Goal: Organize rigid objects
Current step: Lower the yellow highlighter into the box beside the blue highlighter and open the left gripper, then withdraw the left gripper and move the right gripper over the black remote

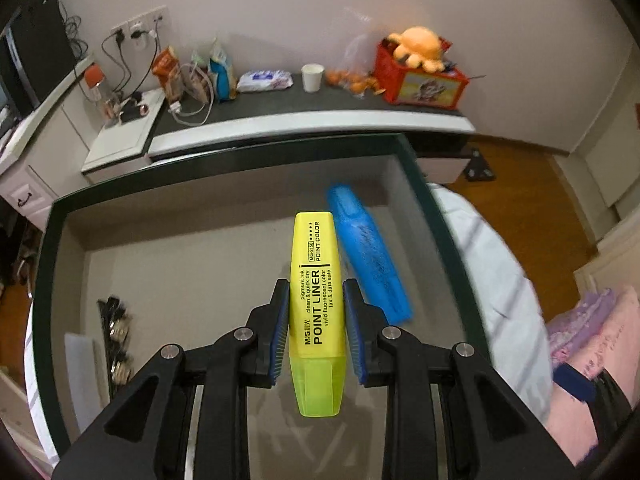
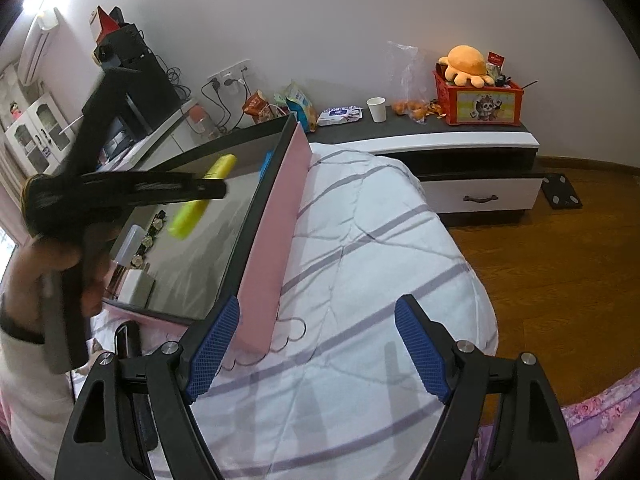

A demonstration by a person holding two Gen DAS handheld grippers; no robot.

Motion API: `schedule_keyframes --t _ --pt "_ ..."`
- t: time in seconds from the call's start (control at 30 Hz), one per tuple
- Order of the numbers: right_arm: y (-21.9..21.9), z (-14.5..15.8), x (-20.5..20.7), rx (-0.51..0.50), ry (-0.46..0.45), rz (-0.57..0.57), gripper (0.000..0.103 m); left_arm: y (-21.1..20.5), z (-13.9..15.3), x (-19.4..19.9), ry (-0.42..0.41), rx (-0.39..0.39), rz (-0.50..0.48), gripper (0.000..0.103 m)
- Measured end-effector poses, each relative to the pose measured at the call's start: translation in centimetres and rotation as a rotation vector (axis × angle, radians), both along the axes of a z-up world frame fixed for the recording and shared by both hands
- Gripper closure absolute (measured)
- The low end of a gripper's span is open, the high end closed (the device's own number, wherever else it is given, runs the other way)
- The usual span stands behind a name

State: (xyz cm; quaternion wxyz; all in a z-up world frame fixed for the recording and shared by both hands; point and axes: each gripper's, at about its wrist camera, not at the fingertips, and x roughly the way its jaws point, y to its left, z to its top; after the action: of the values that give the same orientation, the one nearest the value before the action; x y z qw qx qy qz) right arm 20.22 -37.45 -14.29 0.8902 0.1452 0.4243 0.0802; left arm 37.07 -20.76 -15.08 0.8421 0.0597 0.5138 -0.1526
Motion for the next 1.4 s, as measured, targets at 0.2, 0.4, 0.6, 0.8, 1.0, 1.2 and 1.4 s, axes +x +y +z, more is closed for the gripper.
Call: schedule_keyframes --t 0.2,0.4,0.6,0.8,1.0,1.2,1.4 --pt "0.0 -0.4 1.0 -0.001 0.001 0.021 0.021 -1.0 -1.6 2.3 0.048 0.008 0.022 0.077" --pt "-0.2 -0.6 1.2 0.001 0.007 0.029 0.021 -2.4 -1.9 3.0 0.048 0.014 0.015 0.076" --pt "-0.3 -0.7 1.2 -0.002 0.014 0.029 0.021 -2.8 -1.7 2.8 0.038 0.004 0.026 0.072" --pt "0.2 -0.5 0.6 -0.015 0.015 0.038 0.021 -0.9 0.2 1.4 0.015 -0.06 0.061 0.031" --pt "0.6 -0.3 0.1 -0.018 0.021 0.043 0.021 1.7 0.4 -1.5 0.01 0.014 0.082 0.029" --pt "1.3 0.2 -0.5 -0.038 0.013 0.049 0.021 3.4 -0.9 -1.5 -0.014 0.166 0.172 0.029" --pt "1.5 0.6 -0.9 -0.044 0.011 0.055 0.021 2.5 -1.8 -0.3 0.044 0.189 0.141 0.029"
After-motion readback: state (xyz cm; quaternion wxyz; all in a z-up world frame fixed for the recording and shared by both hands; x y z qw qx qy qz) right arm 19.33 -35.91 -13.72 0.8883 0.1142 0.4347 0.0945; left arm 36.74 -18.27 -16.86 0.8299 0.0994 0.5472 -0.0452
